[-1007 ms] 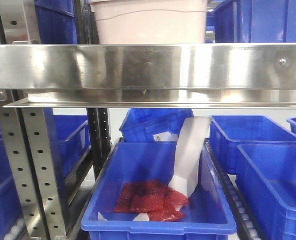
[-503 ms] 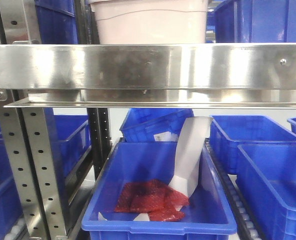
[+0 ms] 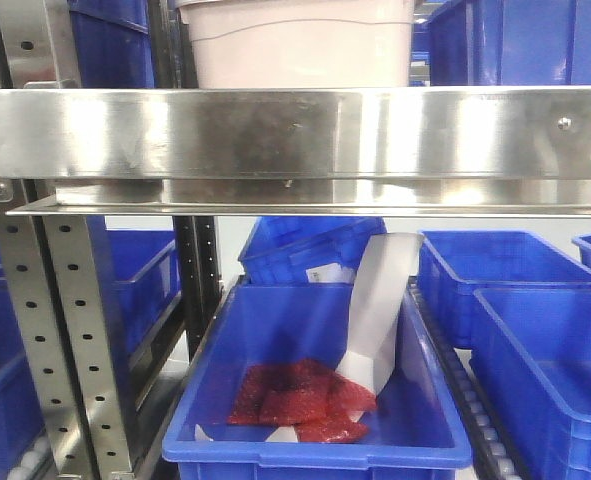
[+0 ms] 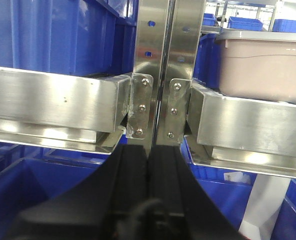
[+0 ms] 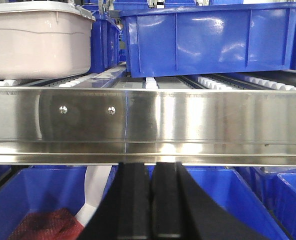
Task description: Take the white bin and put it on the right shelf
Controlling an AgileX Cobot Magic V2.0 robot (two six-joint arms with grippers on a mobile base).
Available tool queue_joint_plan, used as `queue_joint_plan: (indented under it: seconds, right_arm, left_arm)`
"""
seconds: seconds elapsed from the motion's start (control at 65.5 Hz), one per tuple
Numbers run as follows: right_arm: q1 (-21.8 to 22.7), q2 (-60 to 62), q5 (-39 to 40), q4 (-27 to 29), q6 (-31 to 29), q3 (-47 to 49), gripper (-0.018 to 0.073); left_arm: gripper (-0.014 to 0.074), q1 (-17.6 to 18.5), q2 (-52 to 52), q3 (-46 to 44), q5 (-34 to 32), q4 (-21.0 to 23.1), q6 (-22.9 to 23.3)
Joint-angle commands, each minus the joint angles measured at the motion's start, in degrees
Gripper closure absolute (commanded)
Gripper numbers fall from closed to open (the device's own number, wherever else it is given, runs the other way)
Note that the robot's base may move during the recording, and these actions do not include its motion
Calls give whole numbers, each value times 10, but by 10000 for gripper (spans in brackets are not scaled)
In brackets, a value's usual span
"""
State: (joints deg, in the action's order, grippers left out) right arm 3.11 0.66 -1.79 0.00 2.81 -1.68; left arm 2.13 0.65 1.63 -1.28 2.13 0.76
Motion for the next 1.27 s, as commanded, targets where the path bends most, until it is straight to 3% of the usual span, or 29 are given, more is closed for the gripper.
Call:
queue_joint_plan:
  seconds: [0.0,0.229,1.251]
  right_arm:
    - [3,10,50,-8,-1,1,498]
    - [3,10,50,-8,-1,1,498]
    - [3,10,50,-8,-1,1,498]
  left_arm:
    - [722,9,7,0,-27,-7,20]
    - [722,39,7,0,-11,-25,31]
    - [722,39,7,0,-15,-21,31]
